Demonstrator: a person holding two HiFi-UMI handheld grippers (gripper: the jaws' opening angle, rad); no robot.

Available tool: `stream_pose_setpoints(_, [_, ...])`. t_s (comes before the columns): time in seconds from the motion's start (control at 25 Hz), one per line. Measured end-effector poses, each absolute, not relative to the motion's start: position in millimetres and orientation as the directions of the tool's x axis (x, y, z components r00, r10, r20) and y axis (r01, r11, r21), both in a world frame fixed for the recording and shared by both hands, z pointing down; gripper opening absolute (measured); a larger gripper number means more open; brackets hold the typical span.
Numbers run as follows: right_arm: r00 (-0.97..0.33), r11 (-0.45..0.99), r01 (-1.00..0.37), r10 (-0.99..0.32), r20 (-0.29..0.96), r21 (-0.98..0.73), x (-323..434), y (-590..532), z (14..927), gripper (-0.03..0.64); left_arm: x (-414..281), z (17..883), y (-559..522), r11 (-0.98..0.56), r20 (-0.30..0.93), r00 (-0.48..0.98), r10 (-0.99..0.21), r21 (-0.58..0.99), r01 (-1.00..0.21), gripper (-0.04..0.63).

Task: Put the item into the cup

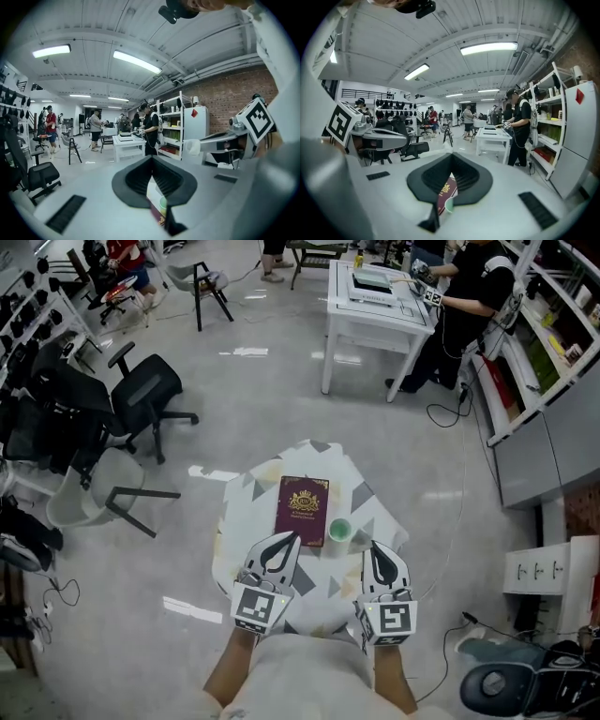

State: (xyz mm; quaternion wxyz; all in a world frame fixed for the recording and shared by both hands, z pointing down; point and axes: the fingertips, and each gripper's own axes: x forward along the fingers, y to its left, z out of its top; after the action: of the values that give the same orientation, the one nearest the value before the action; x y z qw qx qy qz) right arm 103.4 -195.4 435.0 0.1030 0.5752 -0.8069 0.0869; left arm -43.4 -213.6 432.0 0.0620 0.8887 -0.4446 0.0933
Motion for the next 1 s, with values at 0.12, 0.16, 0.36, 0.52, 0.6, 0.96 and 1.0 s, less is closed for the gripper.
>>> stream_pose_setpoints(0.12, [-0.325, 0.333, -0.943, -0.905, 0.275, -0.021, 108.1, -201.2, 440.3, 0.005, -35.6, 440.2, -218.5, -0.597, 0.236, 0.586, -0.775, 0.029, -0.802, 0.012])
stream_pose_setpoints(0.16, [-0.326, 0.333, -0.942, -0.902, 0.281, -0.024, 109.5, -202.6, 443.7, 0.005, -33.5, 443.3, -220.4, -0.597, 0.241, 0.585, -0.774, 0.03, -0.802, 0.012])
stream_pose_setpoints(0.36, [-0.331, 0.334, -0.941, -0.89, 0.315, -0.044, 114.7, -206.5, 461.8, 0.005, -24.2, 457.6, -228.7, -0.603, 0.263, 0.589, -0.764, 0.036, -0.797, 0.012])
stream_pose_setpoints(0.52, [-0.333, 0.334, -0.941, -0.878, 0.345, -0.057, 118.6, -210.8, 480.1, 0.005, -17.8, 472.8, -235.8, -0.607, 0.283, 0.592, -0.755, 0.042, -0.794, 0.012])
stream_pose_setpoints(0.6, [-0.334, 0.334, -0.94, -0.871, 0.36, -0.062, 120.5, -213.3, 489.3, 0.005, -14.5, 479.7, -239.4, -0.61, 0.288, 0.595, -0.75, 0.046, -0.791, 0.012])
stream_pose_setpoints(0.96, [-0.336, 0.336, -0.939, -0.84, 0.427, -0.078, 124.4, -221.7, 527.9, 0.005, -5.2, 517.4, -245.8, -0.606, 0.337, 0.6, -0.725, 0.102, -0.789, 0.012])
stream_pose_setpoints(1.0, [-0.338, 0.338, -0.938, -0.835, 0.434, -0.081, 123.9, -222.4, 532.5, 0.005, -4.3, 521.9, -246.2, -0.605, 0.344, 0.6, -0.722, 0.107, -0.789, 0.012])
